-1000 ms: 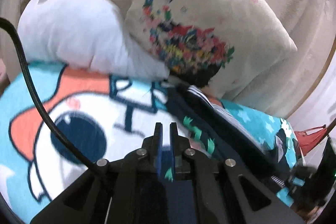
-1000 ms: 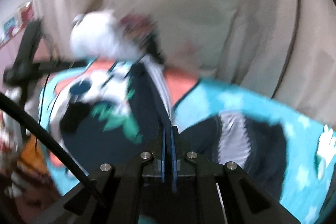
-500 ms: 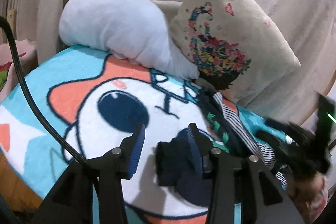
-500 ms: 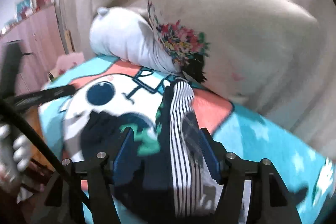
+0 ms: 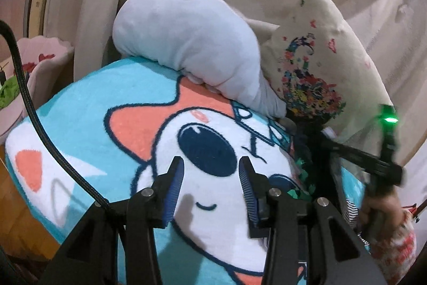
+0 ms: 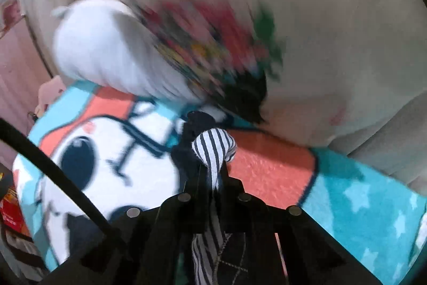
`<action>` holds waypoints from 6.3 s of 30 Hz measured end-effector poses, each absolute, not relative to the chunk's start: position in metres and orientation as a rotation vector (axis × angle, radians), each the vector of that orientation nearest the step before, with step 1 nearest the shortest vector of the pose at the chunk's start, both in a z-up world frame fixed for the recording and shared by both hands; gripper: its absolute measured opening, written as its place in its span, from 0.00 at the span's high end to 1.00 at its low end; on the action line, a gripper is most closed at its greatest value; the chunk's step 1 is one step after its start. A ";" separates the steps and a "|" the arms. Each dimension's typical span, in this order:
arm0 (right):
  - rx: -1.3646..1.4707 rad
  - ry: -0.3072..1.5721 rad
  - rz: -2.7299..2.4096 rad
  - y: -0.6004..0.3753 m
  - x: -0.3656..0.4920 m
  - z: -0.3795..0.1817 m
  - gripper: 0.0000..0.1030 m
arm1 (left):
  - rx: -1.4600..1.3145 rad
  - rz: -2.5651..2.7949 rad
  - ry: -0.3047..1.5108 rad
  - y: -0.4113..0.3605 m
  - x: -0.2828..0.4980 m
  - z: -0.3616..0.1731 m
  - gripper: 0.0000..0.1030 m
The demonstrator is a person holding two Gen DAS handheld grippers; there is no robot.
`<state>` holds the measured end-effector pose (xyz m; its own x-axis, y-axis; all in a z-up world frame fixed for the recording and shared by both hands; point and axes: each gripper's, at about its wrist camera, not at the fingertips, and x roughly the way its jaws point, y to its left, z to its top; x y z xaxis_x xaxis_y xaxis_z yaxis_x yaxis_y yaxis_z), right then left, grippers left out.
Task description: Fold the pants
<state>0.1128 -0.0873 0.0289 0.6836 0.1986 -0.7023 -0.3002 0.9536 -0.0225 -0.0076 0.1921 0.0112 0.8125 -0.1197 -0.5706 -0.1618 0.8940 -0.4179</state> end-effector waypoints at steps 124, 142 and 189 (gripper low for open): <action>-0.229 0.702 0.531 -0.048 -0.051 -0.047 0.41 | -0.509 -0.325 0.953 0.104 0.087 -0.050 0.34; 0.037 0.615 0.460 -0.095 -0.048 -0.031 0.88 | -0.521 -0.488 0.951 0.049 0.089 -0.006 0.82; 0.597 0.538 -0.101 -0.372 -0.156 -0.036 0.42 | -0.163 -0.558 0.889 -0.107 0.050 0.048 0.42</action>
<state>-0.1560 -0.3719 -0.0365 0.8584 0.0621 -0.5092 0.2419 0.8264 0.5085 0.0504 -0.1070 0.0477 0.4996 -0.5246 -0.6894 0.3927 0.8465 -0.3596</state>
